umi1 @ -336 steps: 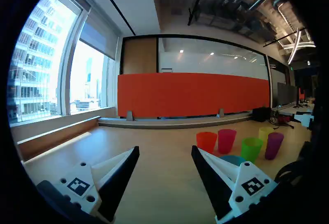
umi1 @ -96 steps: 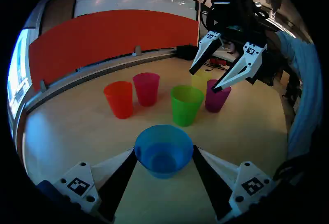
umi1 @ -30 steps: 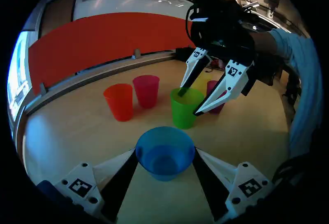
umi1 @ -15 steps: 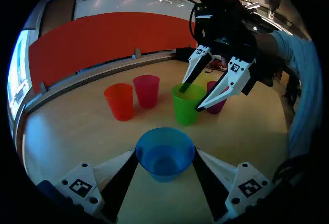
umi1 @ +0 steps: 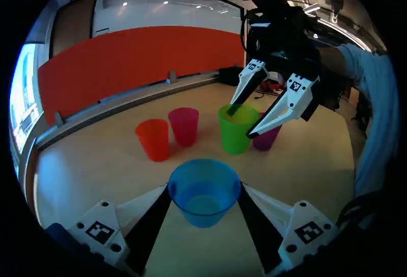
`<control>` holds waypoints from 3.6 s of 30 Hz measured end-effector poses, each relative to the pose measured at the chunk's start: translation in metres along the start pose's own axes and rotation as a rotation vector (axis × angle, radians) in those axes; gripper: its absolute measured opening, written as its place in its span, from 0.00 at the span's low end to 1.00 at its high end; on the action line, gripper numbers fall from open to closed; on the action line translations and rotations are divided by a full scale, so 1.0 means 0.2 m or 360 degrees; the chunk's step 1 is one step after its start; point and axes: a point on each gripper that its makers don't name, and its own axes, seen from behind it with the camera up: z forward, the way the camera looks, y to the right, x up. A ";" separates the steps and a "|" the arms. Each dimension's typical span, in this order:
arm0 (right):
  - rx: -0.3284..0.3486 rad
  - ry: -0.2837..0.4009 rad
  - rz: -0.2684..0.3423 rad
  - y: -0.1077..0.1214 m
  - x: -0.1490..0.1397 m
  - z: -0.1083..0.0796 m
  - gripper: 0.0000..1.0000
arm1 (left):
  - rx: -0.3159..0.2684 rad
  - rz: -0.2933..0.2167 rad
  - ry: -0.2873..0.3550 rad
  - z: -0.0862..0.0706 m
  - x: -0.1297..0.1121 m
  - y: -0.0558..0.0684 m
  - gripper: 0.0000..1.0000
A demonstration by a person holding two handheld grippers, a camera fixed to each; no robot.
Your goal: Pour water
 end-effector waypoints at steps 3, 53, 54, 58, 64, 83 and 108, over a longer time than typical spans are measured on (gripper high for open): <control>-0.0017 0.0039 -0.0008 0.00 0.03 -0.05 0.92 | 0.0014 0.0008 0.0015 -0.02 0.03 0.00 0.87; -0.0296 0.0940 0.0073 -0.02 0.38 -0.70 0.92 | 0.0025 0.0021 0.0309 -0.21 0.61 0.02 0.87; -0.0304 0.0956 0.0071 -0.02 0.39 -0.71 0.92 | 0.0023 0.0023 0.0315 -0.22 0.61 0.02 0.87; -0.0335 0.1029 0.0066 -0.02 0.43 -0.76 0.92 | 0.0015 0.0030 0.0342 -0.22 0.65 0.02 0.87; -0.0359 0.1121 0.0070 -0.04 0.47 -0.80 0.92 | 0.0002 0.0023 0.0404 -0.23 0.70 0.03 0.87; -0.0353 0.1213 0.0107 -0.02 0.52 -0.83 0.92 | 0.0001 -0.0011 0.0636 -0.29 0.92 0.02 0.87; -0.0340 0.1209 0.0084 -0.04 0.51 -0.81 0.92 | 0.0050 0.0122 0.0694 -0.35 1.08 0.02 0.88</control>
